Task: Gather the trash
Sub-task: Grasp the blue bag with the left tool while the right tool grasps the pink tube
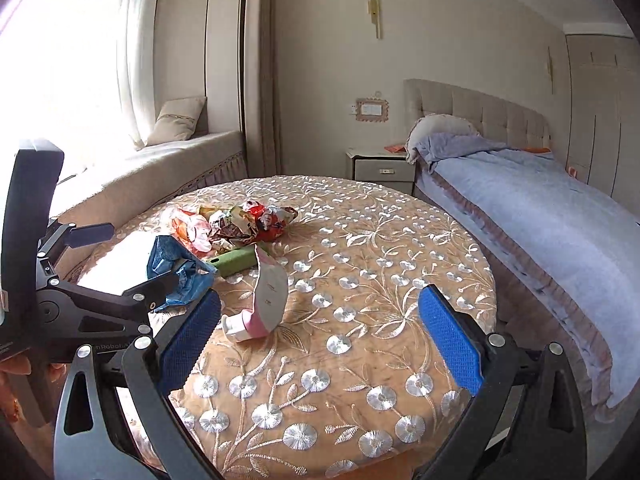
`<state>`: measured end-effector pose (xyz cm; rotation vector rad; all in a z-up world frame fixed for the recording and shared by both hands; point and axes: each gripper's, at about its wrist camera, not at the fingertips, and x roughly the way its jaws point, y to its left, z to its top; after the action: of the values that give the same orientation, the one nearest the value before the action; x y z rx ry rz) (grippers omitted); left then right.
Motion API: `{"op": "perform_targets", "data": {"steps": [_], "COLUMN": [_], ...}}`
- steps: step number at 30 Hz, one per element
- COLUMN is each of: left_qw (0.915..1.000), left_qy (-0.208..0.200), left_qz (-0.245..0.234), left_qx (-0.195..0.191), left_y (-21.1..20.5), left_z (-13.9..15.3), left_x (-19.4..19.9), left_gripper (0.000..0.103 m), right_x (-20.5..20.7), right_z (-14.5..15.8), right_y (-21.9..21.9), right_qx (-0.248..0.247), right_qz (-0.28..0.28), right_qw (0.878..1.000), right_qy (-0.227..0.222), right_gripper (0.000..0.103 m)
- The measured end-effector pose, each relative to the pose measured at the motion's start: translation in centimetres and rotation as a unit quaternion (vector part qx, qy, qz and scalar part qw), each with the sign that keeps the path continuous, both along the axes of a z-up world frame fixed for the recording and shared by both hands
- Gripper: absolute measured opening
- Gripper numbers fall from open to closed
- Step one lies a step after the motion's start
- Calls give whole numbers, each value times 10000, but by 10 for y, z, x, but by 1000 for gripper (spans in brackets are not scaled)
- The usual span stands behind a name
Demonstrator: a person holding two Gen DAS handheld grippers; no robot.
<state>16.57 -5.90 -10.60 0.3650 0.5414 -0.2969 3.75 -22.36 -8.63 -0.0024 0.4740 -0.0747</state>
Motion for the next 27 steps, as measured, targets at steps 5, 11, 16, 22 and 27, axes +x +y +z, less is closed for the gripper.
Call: {"op": "perform_targets", "data": {"steps": [5,11,16,22,27], "left_qw": [9988,9952,9923,9924,9938], "left_qy": [457,852,1171,1162,949], "left_qz": [-168,-458,-382,-372,-424], "left_qx": [-87,155,119,-178,-390], "left_y": [15,4,2,12,14], "left_z": [-25,-51,-63,-57,-31], "left_x": [38,69,91,84,58], "left_gripper": [98,98,87,79,78], "right_x": [33,63,90,93,79], "right_z": [-29,-54,-66,-68,-44], "right_y": [27,48,54,49,30], "right_qx": [-210,-598,-806,-591,-370], "right_qz": [126,359,343,520,354], "right_qw": [9980,9894,9841,9850,9912], "right_qy": [577,1271,1545,1534,1223], "right_gripper": [98,98,92,42,42]}}
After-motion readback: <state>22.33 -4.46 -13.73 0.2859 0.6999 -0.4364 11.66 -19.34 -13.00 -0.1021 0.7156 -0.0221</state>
